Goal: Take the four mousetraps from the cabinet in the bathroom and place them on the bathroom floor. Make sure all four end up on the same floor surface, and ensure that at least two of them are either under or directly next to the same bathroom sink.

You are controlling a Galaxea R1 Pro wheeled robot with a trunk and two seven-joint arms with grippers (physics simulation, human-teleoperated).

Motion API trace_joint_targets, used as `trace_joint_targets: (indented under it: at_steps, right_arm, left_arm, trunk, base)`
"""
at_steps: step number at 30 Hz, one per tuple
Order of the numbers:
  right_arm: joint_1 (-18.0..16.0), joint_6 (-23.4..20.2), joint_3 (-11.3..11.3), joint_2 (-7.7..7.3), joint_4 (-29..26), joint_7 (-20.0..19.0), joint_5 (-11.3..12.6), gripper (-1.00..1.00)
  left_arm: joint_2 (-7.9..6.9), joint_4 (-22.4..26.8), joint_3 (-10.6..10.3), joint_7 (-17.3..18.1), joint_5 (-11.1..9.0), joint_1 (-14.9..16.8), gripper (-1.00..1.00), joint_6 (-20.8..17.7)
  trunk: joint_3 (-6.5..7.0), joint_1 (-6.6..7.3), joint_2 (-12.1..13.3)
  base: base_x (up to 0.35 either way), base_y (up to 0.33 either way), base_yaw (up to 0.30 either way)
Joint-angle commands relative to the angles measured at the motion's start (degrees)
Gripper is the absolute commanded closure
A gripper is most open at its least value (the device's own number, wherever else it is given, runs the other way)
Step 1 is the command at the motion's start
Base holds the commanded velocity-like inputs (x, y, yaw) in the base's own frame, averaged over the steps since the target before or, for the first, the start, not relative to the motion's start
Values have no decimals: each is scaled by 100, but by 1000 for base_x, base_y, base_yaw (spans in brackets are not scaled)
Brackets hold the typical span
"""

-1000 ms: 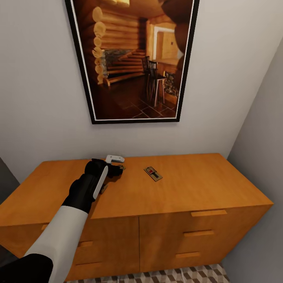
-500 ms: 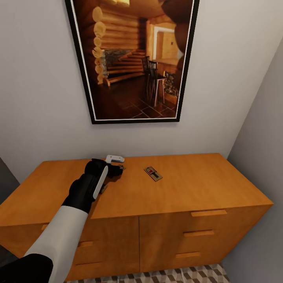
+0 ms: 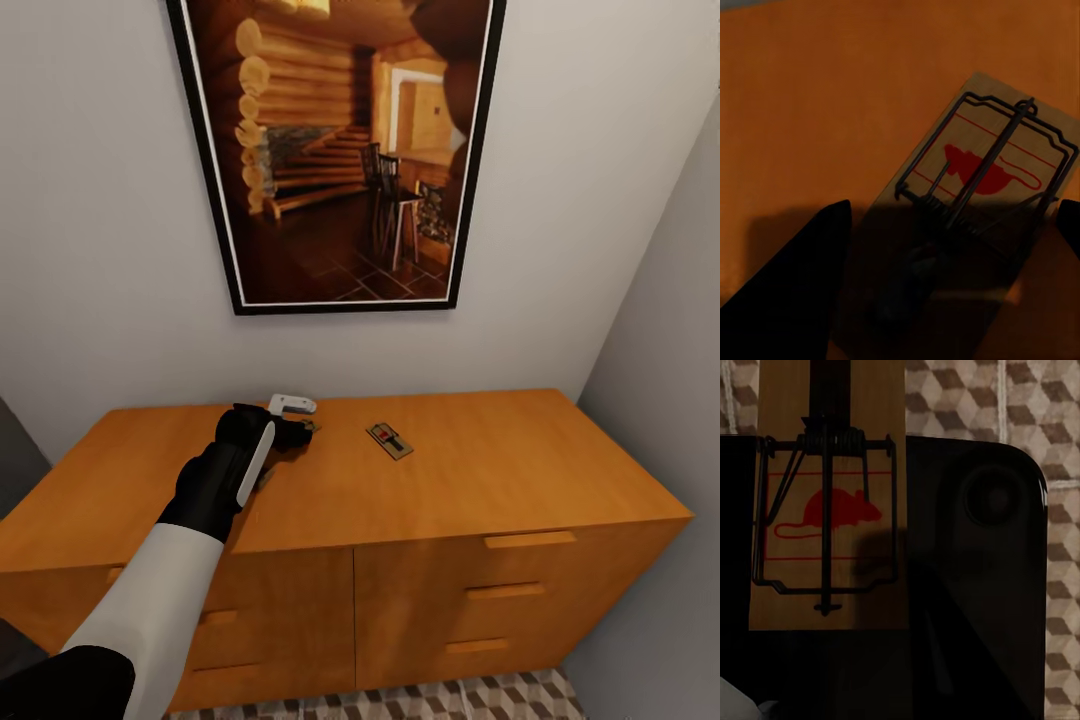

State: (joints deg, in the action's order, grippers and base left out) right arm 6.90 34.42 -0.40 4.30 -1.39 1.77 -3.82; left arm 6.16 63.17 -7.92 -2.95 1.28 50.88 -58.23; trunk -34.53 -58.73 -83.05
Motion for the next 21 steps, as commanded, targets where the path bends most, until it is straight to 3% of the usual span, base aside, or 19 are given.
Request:
trace_joint_targets:
  at_steps: [1,21]
  right_arm:
    - [4,7,-11,1,-11,-2,-22,100]
    - [4,12,-13,1,-11,-2,-22,100]
  left_arm:
    - [-1,-191,-8,-13,-14,1,100,-22]
    - [-1,-238,-8,-13,-14,1,100,-22]
  trunk:
    - [-6,1,-3]
    - [27,1,-3]
  base:
    - [-126,0,0]
    - [-17,0,0]
